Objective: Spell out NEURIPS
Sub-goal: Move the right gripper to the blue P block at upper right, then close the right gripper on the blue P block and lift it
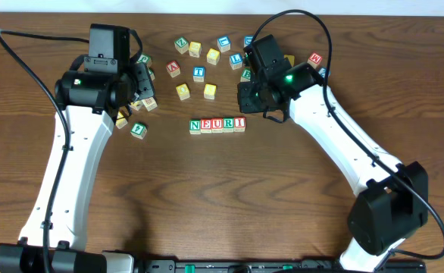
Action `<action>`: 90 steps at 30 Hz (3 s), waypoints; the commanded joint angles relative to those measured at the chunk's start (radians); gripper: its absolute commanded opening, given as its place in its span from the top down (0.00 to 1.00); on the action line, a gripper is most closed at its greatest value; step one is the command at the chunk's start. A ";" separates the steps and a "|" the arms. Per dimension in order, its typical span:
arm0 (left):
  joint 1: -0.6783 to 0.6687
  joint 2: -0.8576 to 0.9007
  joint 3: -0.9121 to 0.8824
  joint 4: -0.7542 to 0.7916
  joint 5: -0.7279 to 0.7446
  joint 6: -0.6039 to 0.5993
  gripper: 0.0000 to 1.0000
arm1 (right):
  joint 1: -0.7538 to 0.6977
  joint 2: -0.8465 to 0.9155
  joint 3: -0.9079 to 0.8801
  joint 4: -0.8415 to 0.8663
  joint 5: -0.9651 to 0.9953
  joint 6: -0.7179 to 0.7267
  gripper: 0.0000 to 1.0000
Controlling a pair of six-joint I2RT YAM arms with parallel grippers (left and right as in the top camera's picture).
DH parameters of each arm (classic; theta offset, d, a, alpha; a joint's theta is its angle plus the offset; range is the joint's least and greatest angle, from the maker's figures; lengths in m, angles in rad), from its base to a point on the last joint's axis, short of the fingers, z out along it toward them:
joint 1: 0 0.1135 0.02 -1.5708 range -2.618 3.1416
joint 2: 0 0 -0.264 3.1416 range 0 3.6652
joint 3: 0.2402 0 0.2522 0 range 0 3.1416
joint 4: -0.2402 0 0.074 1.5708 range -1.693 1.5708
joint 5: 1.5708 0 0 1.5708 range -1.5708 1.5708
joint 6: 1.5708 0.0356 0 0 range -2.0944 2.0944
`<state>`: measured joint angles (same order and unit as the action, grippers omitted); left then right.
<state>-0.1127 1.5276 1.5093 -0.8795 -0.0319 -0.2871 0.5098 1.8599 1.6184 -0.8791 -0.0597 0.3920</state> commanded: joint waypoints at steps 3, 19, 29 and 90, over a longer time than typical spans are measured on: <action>0.005 -0.013 0.006 -0.002 0.001 0.010 0.45 | 0.006 0.040 0.005 0.003 -0.003 0.014 0.70; 0.005 -0.013 0.006 0.006 0.001 0.011 0.45 | -0.060 0.322 0.546 -0.214 0.009 -0.070 0.58; 0.005 -0.012 0.006 0.006 0.001 0.010 0.45 | -0.126 0.366 0.586 -0.227 0.093 -0.048 0.58; 0.005 -0.012 0.005 0.006 0.001 0.010 0.45 | -0.284 0.644 0.546 -0.111 0.162 -0.117 0.68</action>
<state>-0.1127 1.5276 1.5093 -0.8711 -0.0292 -0.2871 0.2302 2.4805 2.1872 -0.9951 0.0868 0.2798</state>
